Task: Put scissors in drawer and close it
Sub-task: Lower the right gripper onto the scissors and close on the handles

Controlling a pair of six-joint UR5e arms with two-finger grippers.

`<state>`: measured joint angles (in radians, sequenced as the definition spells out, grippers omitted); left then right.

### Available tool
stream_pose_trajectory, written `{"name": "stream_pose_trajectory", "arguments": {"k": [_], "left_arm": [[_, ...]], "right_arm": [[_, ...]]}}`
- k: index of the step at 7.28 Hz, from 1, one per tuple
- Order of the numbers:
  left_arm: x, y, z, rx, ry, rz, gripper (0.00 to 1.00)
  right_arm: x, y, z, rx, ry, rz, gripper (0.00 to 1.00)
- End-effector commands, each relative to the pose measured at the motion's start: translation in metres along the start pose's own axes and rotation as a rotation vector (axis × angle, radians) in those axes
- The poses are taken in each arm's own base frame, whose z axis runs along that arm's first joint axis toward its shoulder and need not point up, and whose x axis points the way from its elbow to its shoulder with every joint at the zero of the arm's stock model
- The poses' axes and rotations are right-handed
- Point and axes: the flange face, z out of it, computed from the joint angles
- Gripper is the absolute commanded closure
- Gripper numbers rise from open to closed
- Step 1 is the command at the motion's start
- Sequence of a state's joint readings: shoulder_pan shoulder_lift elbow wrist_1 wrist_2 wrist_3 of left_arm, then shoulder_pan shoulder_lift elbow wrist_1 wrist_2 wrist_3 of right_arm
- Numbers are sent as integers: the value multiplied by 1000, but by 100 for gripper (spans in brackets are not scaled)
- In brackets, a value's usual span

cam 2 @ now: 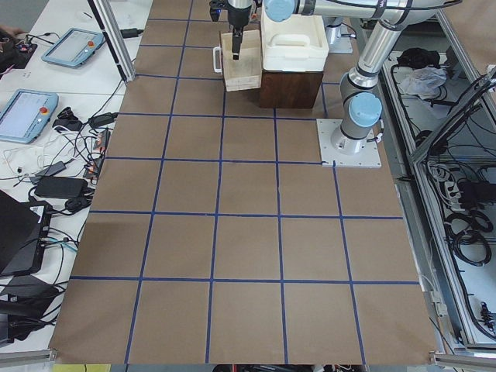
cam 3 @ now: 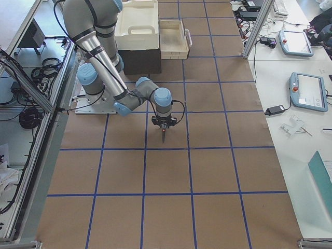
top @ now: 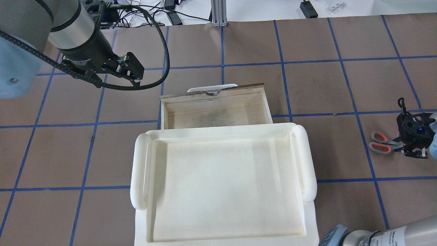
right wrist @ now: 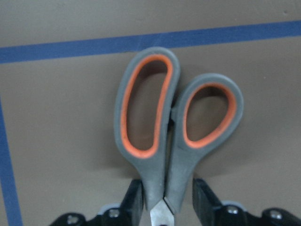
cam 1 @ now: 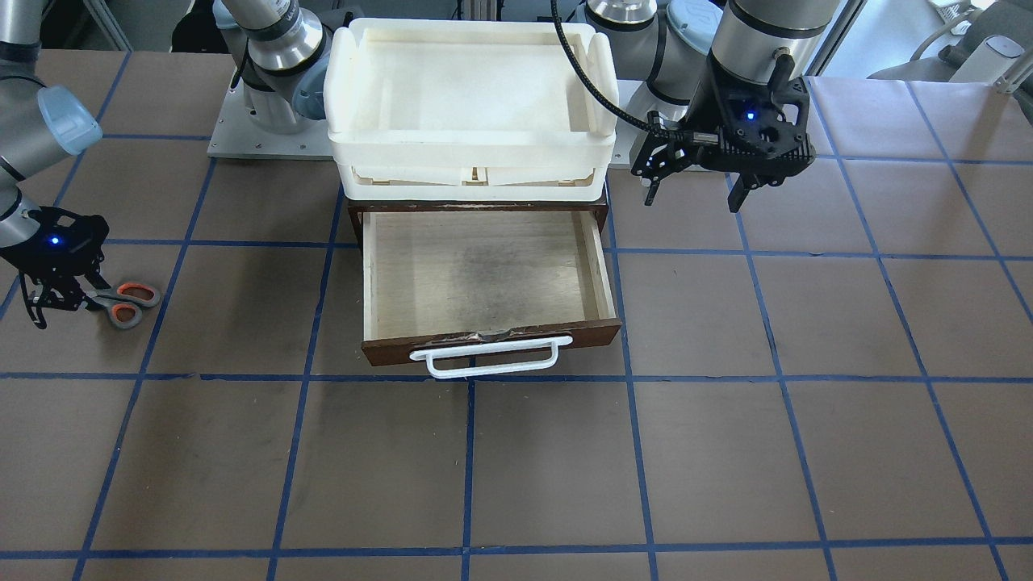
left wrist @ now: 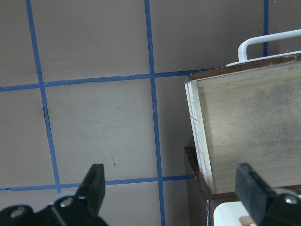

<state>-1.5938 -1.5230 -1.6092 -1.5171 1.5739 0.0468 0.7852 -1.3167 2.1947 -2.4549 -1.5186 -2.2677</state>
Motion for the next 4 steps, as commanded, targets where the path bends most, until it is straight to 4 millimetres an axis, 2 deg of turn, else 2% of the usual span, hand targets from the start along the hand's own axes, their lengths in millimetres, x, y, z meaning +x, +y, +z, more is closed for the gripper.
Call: {"name": "stream_pose_trajectory", "arguments": {"k": [1,3,4], "left_arm": [[0,0,0,0,0,2,0],[0,0,0,0,0,2,0],[-1,0,-1,1,0,1,0]], "right_arm": [[3,2,-9,-15,13,-8,100],[10,6,-19,-29,29,-20,100],[25,1,-42,-44,53,-46,100]]}}
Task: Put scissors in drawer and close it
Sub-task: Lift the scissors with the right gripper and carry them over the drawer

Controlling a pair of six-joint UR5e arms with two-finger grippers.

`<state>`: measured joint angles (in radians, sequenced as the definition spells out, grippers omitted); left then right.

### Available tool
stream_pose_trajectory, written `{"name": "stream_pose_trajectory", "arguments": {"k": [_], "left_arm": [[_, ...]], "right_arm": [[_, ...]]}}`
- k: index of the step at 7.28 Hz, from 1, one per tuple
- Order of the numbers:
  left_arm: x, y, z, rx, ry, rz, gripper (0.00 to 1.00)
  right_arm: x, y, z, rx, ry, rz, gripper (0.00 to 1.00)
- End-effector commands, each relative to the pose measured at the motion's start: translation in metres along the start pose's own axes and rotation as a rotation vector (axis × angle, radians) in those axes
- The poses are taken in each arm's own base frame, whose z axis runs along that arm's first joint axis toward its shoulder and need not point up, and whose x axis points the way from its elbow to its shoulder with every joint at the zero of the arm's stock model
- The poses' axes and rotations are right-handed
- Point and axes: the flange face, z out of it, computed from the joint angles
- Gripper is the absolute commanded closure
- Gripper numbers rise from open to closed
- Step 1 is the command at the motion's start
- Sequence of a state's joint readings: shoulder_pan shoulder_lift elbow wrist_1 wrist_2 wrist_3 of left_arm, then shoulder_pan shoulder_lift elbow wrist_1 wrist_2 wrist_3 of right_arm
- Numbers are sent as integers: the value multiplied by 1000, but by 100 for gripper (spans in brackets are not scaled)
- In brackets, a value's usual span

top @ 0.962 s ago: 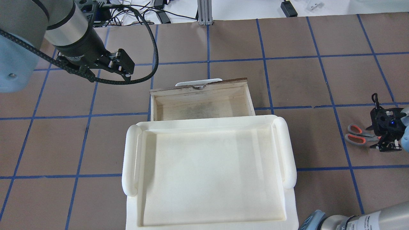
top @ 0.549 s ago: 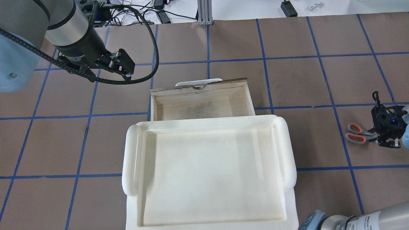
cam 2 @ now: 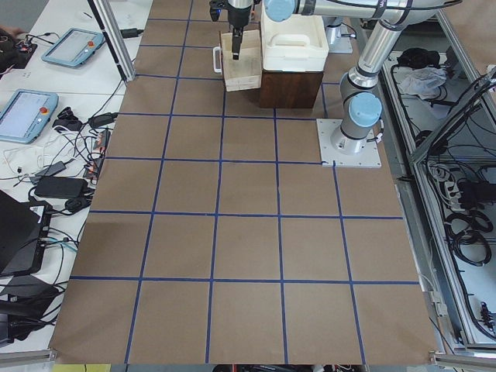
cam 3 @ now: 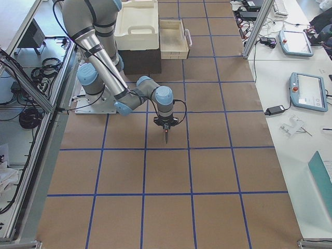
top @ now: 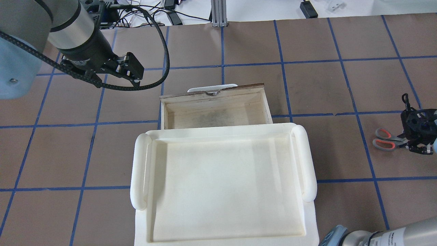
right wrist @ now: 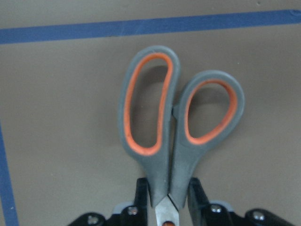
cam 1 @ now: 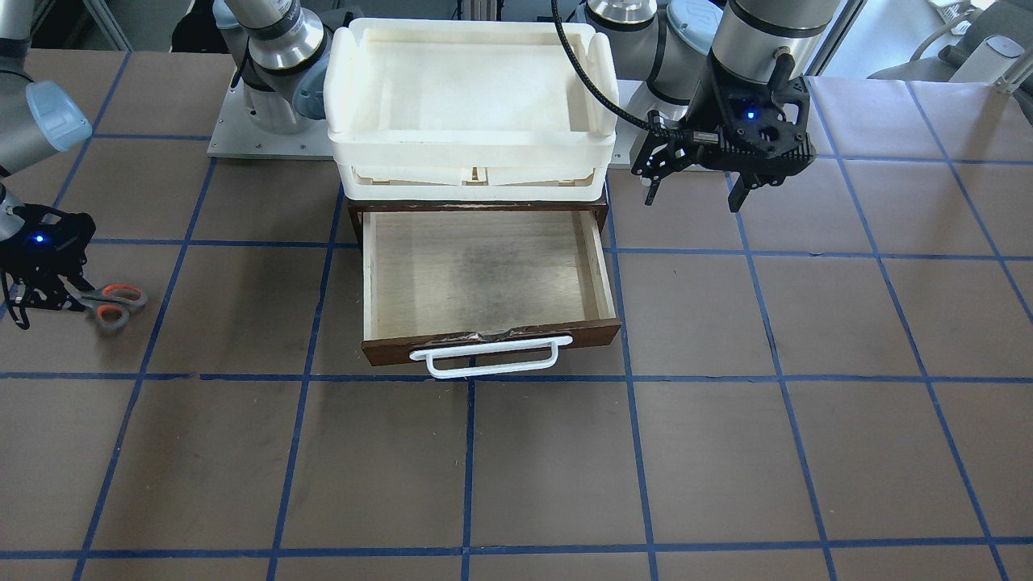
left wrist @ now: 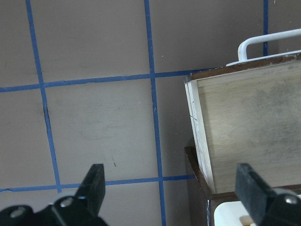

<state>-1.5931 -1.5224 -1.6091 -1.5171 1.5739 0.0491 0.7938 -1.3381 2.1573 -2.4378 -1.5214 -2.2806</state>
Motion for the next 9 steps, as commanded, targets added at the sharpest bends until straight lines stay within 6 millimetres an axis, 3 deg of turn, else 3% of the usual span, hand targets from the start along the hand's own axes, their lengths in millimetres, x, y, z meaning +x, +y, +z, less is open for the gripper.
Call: {"name": "stream_pose_trajectory", "arguments": {"k": [1,2,3,4,5,6,7,8,9], "left_arm": [[0,0,1,-2,0,-5,0],[0,0,1,-2,0,-4,0],[0,2,3,-2,0,-5,0],[0,1,5,14,-1,-5,0],[0,-1,9,40,-6,-4,0],[0,2,12,34,-5,-4,0],[-1,3,12,36,-5,-6,0],[-1,3,12,34,-5,2,0],[-1,2,12,36,-5,4,0]], "right_arm": [[33,-25,-64,-5,7,-63,100],[42,-51,-122,25,-23,-47,100],[52,-90,-172,26,-24,-53,100],[65,-136,-210,17,6,-85,100],[76,-186,-235,34,16,-45,100],[82,-251,-255,24,34,-54,100],[72,-318,-260,35,22,-32,100],[55,-379,-257,40,9,-37,100],[47,-424,-245,34,-6,-58,100]]}}
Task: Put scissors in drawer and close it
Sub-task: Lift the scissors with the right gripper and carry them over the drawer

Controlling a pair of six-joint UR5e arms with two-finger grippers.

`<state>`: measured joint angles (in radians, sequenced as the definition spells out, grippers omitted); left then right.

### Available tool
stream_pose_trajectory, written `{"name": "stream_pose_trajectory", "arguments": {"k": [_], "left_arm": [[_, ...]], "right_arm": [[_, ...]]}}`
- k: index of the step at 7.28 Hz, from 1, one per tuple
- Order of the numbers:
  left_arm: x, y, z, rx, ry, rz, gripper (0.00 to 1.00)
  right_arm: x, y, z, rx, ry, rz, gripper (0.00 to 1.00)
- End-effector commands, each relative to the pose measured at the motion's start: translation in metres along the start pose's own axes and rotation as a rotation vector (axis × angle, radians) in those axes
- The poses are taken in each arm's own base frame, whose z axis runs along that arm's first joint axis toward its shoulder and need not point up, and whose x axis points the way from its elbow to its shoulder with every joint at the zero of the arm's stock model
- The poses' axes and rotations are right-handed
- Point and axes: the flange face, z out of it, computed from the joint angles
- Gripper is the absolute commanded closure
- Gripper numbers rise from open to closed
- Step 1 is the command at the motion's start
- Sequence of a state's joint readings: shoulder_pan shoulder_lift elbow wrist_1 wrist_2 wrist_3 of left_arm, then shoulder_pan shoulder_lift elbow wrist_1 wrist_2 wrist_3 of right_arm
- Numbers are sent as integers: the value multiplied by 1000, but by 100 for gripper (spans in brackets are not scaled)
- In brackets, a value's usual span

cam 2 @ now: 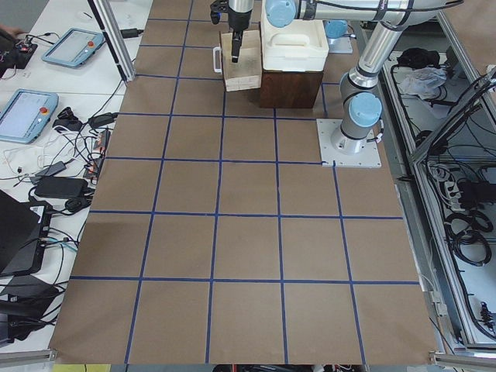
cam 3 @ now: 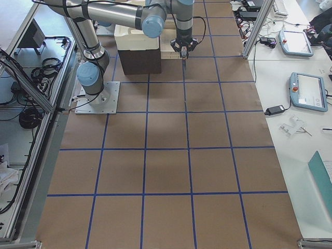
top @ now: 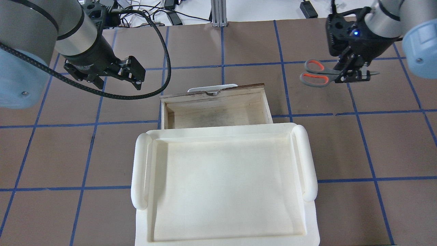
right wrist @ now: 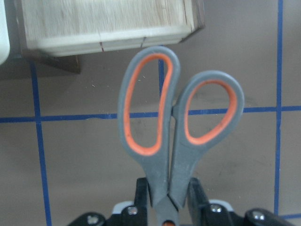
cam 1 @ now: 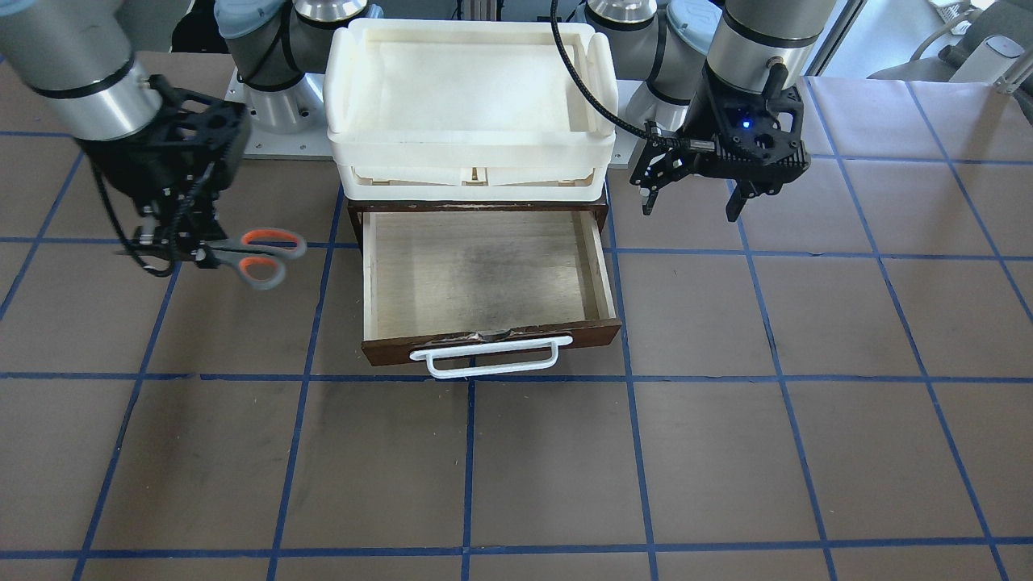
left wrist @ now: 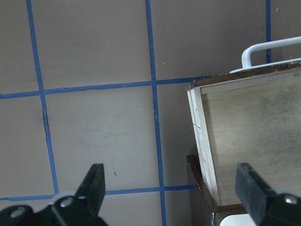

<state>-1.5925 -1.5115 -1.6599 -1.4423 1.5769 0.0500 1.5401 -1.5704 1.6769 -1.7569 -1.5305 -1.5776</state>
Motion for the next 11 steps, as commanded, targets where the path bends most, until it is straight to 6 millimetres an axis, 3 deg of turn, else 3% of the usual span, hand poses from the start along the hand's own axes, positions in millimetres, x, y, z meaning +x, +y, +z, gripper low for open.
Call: {"name": "stream_pose_trajectory", "arguments": {"k": [1,3,5,6,9,10,11], "left_arm": [[-1,0,0,1,0,3,0],[-4,-1,-1,2,-1,-3,0],[-4,-1,-1,2,1,-3,0],[-4,-1,-1,2,1,-4,0],[-4,-1,-1,2,0,-6,0],[-4,-1,-1,2,0,-6,0],[-4,-1,-1,2,0,-7,0]], "right_arm": [[-23,-110,17,-6,2,-11,100],[-39,-199,43,-29,14,-83,100],[-28,-251,65,-61,5,-57,100],[-32,-263,80,-71,-19,-68,100],[-31,-269,111,-92,-81,-92,100],[-32,-268,114,-96,-88,-91,92],[-36,-269,110,-80,-92,-80,57]]}}
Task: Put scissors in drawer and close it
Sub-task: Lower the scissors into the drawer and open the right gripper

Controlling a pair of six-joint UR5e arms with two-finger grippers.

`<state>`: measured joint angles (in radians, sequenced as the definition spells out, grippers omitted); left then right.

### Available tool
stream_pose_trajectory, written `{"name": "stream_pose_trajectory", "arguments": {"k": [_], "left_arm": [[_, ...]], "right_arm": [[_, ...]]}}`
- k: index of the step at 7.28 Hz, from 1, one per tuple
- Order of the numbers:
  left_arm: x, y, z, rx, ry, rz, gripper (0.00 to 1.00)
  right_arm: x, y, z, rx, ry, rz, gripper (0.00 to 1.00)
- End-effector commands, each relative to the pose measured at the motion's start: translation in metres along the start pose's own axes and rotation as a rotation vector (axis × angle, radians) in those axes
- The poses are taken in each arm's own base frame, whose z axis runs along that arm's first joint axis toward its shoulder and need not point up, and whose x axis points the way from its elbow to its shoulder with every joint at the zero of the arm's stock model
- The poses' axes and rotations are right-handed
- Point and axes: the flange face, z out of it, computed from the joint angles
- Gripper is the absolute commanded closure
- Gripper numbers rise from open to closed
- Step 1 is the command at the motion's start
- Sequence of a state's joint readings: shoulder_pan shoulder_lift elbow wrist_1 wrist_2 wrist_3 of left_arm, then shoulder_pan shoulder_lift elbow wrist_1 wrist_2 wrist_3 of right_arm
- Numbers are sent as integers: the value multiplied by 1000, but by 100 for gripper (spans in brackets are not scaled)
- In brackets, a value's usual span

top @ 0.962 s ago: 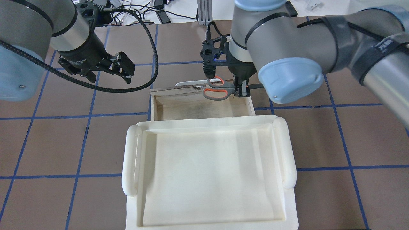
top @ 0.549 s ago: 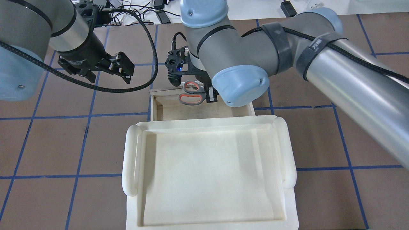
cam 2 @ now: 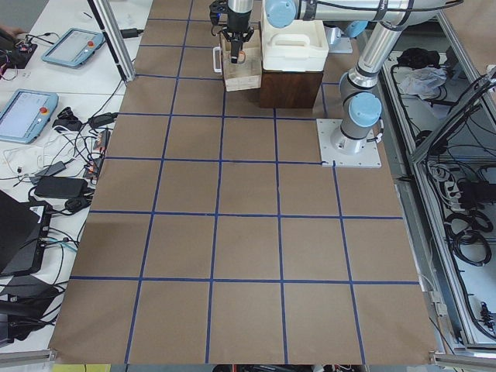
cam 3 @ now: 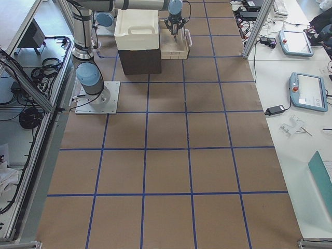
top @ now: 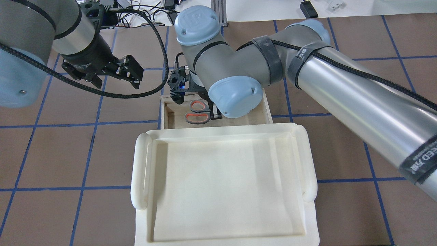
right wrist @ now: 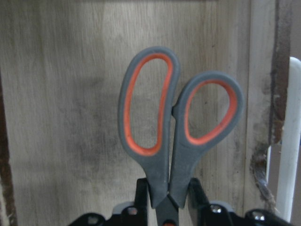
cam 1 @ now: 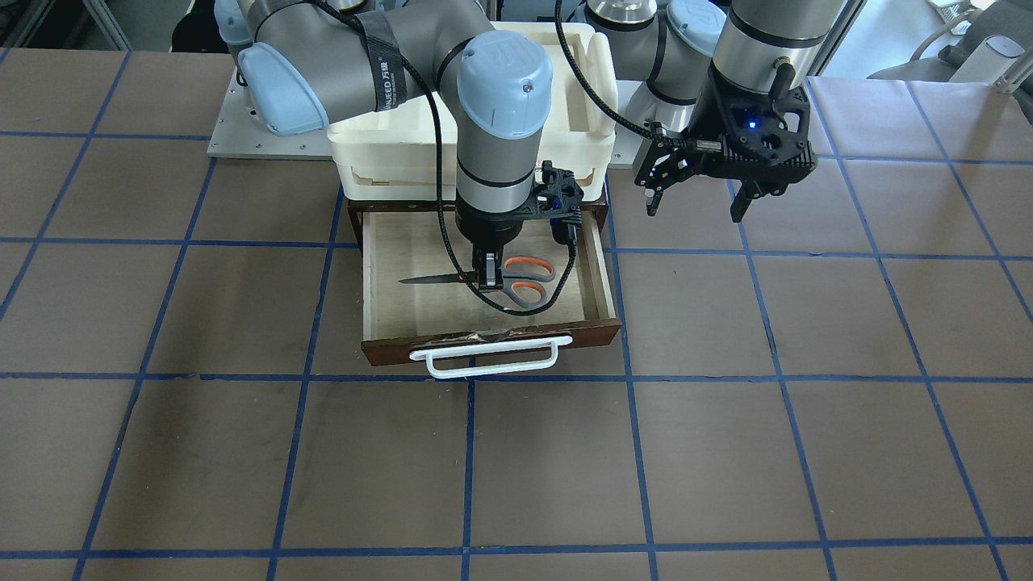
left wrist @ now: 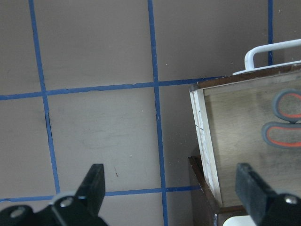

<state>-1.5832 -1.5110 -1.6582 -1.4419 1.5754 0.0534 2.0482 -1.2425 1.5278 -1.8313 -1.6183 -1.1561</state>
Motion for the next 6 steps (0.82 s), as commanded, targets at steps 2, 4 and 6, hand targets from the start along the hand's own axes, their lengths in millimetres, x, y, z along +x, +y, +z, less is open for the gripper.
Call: {"name": "stream_pose_trajectory", "arguments": {"k": [2,4,6], "left_arm": [[0,0,0,-2,0,-1,0],[0,0,0,-2,0,-1,0],[0,0,0,0,1,-1,0]], "right_arm": [[-13,-4,-4,54,-52,3,0],[-18,19,-50,80,20,48,0],[-18,81,-111,127,117,303,0]]}}
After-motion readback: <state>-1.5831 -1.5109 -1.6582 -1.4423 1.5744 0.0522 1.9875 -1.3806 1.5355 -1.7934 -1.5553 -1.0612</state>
